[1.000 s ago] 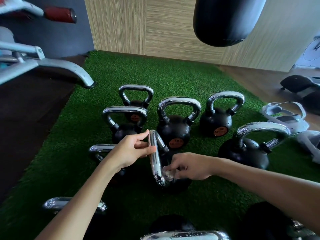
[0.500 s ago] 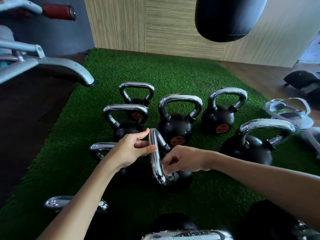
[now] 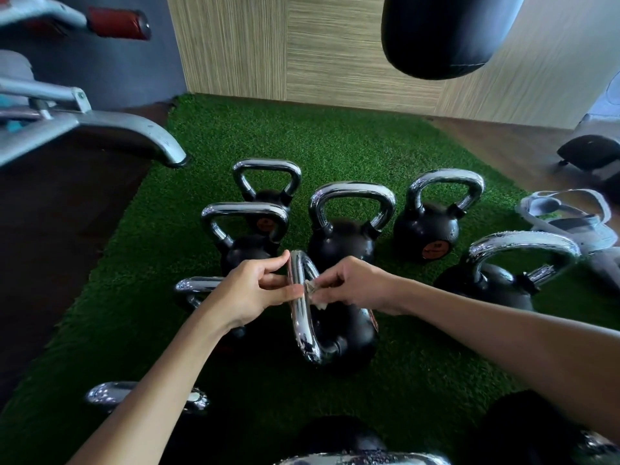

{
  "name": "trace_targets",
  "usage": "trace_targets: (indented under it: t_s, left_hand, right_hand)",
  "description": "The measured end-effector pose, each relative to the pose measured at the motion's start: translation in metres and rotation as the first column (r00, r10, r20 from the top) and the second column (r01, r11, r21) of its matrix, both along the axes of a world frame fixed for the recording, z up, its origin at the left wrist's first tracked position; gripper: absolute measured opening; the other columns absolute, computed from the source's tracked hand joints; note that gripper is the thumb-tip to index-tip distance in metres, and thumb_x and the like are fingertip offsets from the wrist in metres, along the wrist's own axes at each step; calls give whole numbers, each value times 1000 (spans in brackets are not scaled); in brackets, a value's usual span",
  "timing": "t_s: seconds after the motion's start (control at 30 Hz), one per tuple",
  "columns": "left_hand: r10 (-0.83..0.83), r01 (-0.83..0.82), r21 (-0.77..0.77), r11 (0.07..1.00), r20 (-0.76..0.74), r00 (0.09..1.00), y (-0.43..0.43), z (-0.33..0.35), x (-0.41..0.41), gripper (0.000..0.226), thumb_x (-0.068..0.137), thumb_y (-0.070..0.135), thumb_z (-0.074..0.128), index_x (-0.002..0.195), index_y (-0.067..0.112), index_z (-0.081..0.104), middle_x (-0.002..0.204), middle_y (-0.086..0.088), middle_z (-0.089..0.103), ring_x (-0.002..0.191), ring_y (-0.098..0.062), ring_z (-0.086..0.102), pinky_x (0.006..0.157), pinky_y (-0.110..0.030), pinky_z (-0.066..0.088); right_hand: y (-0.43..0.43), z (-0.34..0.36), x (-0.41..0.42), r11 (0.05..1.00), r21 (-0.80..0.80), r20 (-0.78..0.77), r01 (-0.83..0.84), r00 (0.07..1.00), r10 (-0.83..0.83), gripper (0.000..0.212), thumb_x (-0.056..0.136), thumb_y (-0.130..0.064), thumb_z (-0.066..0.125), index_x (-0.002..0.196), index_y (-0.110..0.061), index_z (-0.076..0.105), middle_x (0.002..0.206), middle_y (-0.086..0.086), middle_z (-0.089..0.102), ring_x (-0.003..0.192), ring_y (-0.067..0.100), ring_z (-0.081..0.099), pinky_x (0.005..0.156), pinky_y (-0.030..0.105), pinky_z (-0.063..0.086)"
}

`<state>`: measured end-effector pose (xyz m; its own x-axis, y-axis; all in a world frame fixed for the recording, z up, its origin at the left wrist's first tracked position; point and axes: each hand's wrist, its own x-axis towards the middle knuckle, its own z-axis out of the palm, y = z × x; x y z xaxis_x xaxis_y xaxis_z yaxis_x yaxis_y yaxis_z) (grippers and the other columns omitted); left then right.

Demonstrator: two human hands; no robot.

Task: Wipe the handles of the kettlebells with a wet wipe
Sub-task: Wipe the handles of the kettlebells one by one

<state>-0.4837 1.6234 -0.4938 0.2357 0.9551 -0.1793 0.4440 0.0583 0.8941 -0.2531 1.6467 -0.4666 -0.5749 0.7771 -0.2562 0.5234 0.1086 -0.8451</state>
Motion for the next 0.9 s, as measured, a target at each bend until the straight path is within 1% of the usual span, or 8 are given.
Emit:
trace_targets:
  t_s: [0.07,0.13,0.23,0.37,0.5,0.67,0.83,0.9]
  left_hand:
    - [23,-21,32,999,-44,999,-2,2,0,96,69,64,80,152,39,39,107,29,73,120,11,55,110,-31,34]
    - [35,-31,45,998,-76,997,-3,4,2,91,73,58,79,153,39,39,106,30,73,120,14,52,105,-28,31]
    - [30,-25,56,998,-89,996,-1,4,3,94,70,62,78,153,38,39,105,31,73,123,12,52,109,-29,32]
    - [35,-31,51,998,-66,997,-1,3,4,98,67,64,78,153,37,39,106,30,73,122,14,52,113,-30,31]
    - [49,-42,73,996,-89,995,-2,4,8,90,74,57,79,153,40,38,109,31,71,114,22,47,105,-26,26]
    - [27,-20,85,996,-87,996,-2,5,11,95,71,64,77,154,41,37,110,29,72,130,6,50,104,-31,29]
    - [-34,71,172,983,-206,978,3,19,28,89,76,61,78,151,55,31,106,17,77,112,2,64,99,-24,41]
    - [-84,156,200,967,-330,940,15,30,41,80,76,67,75,148,55,40,110,12,75,105,-3,67,91,-23,47]
  right_hand:
    - [0,-7,0,1000,-1,17,-10,1000,10,10,87,-15,77,96,-16,80,77,-7,75,71,-3,62,73,10,48]
    - [7,-13,-5,990,90,9,111,994,-112,10,85,-20,80,95,-19,82,80,-5,77,74,0,62,78,19,50]
    - [20,-15,-14,915,262,-5,307,948,-317,12,82,-25,83,93,-21,83,77,-5,77,65,-3,59,68,19,48]
    - [21,-24,-21,827,450,38,336,918,-394,11,79,-29,84,83,-19,82,67,-2,73,53,1,54,53,14,41]
    - [8,-42,-20,780,547,99,304,902,-420,13,77,-27,85,76,-16,80,65,-4,70,57,3,58,53,11,40]
    - [19,-35,-15,742,562,50,366,880,-473,17,76,-32,86,74,-17,78,65,-6,70,60,2,62,55,17,47]
    - [15,-35,7,790,540,149,289,892,-427,22,75,-29,88,76,-9,78,57,-19,57,55,-13,57,53,6,38]
    - [14,-32,22,801,520,202,297,868,-453,26,75,-37,87,82,-13,80,64,-13,65,60,-5,59,57,11,39]
